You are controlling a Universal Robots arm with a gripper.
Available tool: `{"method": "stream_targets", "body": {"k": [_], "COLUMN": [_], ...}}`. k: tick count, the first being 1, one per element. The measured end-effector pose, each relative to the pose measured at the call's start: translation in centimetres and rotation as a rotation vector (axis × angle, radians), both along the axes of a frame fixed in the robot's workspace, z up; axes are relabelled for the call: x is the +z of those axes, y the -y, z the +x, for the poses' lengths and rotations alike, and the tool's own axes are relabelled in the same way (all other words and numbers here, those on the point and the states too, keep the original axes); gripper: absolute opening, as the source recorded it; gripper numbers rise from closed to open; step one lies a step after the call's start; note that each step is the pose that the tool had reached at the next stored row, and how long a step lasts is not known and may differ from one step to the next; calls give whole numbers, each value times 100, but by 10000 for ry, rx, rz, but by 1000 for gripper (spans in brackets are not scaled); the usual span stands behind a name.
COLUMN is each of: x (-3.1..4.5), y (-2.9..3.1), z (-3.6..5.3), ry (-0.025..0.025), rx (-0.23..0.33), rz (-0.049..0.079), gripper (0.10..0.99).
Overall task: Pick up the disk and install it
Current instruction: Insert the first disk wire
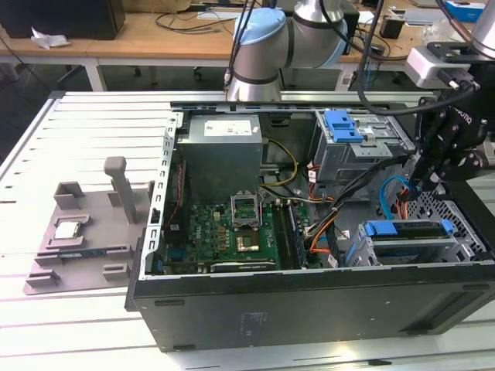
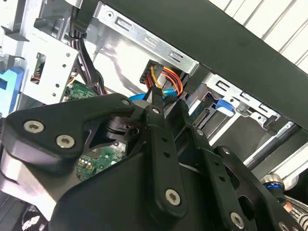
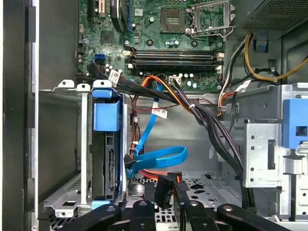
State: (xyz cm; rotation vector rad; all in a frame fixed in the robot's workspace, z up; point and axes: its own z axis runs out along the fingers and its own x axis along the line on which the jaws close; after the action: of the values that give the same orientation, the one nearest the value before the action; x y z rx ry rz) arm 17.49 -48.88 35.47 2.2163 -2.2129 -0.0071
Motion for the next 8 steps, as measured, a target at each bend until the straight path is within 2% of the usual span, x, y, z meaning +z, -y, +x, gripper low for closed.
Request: {"method": "stream_targets", "body": {"k": [6,7,8], "x": [-6,-5,-6], "y": [0,0,0], "z": [0,0,0], "ry": [0,0,0], "rx": [0,0,0], "rz": [-54,-65,-72], "gripper": [302,282,173]}}
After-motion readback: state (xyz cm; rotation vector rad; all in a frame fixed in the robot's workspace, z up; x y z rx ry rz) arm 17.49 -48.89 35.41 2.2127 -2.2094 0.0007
